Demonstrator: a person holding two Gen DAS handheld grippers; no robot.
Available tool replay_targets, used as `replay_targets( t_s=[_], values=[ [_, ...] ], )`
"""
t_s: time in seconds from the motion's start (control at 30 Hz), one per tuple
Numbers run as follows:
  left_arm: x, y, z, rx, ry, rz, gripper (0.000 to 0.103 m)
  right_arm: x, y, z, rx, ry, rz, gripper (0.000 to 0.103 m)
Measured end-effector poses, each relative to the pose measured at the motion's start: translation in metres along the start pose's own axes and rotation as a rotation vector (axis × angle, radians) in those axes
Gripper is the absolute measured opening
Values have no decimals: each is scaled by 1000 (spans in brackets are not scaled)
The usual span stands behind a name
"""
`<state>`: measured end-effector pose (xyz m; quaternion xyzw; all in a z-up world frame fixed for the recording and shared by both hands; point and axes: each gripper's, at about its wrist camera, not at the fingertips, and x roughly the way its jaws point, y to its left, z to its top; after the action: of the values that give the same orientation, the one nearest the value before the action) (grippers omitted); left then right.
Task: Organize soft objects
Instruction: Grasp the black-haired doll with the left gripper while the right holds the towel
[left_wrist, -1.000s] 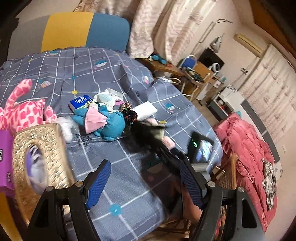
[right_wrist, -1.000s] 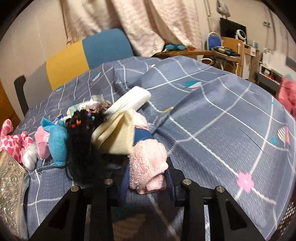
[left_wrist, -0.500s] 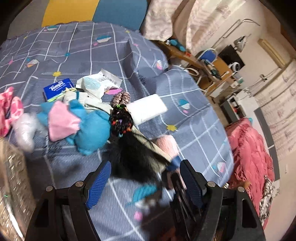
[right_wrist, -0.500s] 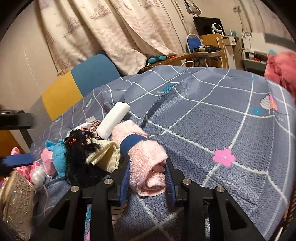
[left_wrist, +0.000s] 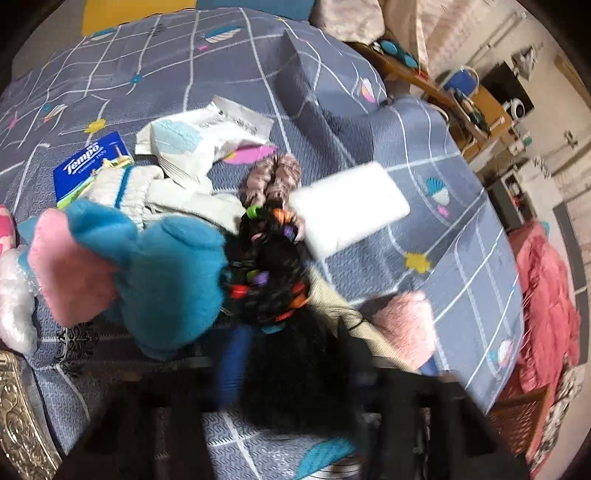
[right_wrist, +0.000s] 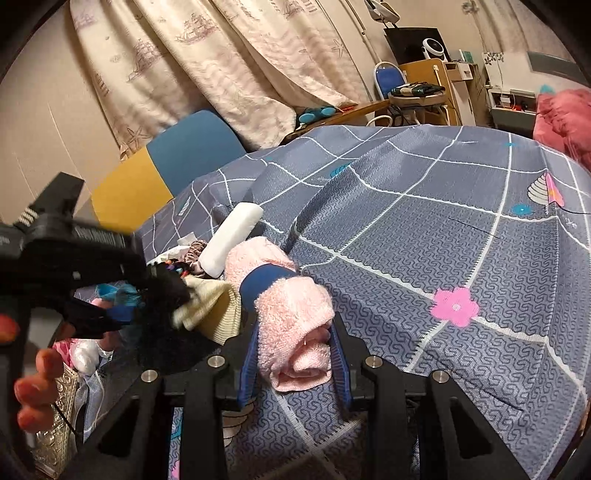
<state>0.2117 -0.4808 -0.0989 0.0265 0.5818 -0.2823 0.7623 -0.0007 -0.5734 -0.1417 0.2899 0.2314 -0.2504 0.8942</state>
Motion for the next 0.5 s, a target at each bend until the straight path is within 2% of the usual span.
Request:
replay_targets(
  t_s=[0.03,0.1,0.23,0.3,0.4,0.5],
  values=[
    [2,1,-3,9,8,-1,27,0,0,0,1,0,1,36],
    [0,7,-9,2,10,-25,12,0,-1,-1,1,0,1,36],
    [-19,9,-23,42,-37,-11,11,1,1,-1,-5,1,-7,36],
    [-38,7,-32,62,-87,-18,11,1,2,-1,-11,-1,-15,36],
    [-64,8,-45,78,-131,-50,10,1,5,-1,-26,1,-34,36],
    [-82,15,-59,76,-136,-93,10,2,8,-2,-46,2,-53,36]
  ],
)
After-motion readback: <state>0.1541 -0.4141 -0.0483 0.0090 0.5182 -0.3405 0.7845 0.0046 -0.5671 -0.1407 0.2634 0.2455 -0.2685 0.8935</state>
